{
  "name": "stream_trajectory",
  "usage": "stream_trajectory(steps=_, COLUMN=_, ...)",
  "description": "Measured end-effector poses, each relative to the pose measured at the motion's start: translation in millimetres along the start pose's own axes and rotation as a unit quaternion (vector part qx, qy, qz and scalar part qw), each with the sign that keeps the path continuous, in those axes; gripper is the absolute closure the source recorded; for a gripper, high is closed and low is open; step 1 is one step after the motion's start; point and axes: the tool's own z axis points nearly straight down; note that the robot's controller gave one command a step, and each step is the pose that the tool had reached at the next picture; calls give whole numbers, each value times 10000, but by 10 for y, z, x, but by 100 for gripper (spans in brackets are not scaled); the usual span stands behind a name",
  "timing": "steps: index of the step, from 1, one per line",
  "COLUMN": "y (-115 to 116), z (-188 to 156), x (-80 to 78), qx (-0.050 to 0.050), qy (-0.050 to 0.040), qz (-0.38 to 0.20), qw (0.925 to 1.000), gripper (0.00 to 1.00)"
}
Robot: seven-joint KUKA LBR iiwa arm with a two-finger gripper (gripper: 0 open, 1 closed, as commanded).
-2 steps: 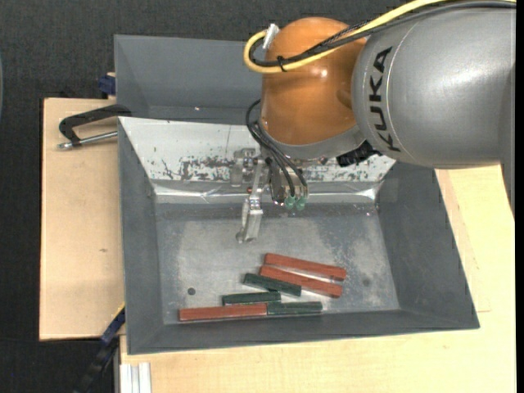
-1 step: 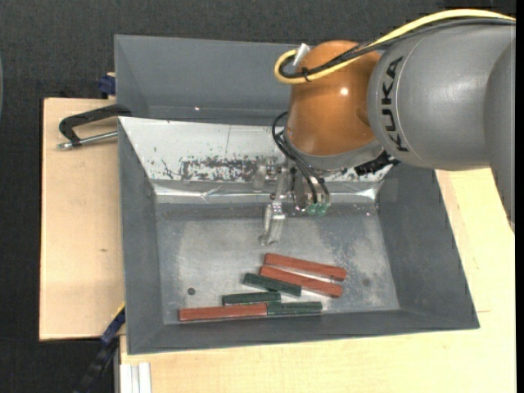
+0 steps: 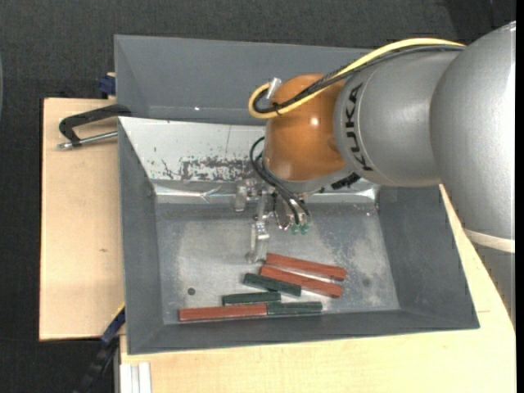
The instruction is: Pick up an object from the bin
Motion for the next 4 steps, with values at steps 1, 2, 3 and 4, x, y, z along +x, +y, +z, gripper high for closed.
stream_trajectory(steps=1, y=305, z=329, x=254, qx=-30, qy=29, qz=165, qw=9999, gripper=0)
stream_trajectory(steps=2, y=14, z=79, x=-9, qx=-28, qy=8, qz=547, qw=9985, gripper=0)
stream_trajectory(steps=3, y=-133, z=-112, x=-50, qx=-19, qy=-2, qz=347, qw=9994, gripper=0)
stream_trajectory(steps=4, y=-388, z=15, x=31, qx=-22, qy=1, qz=-1242, qw=9923, gripper=0)
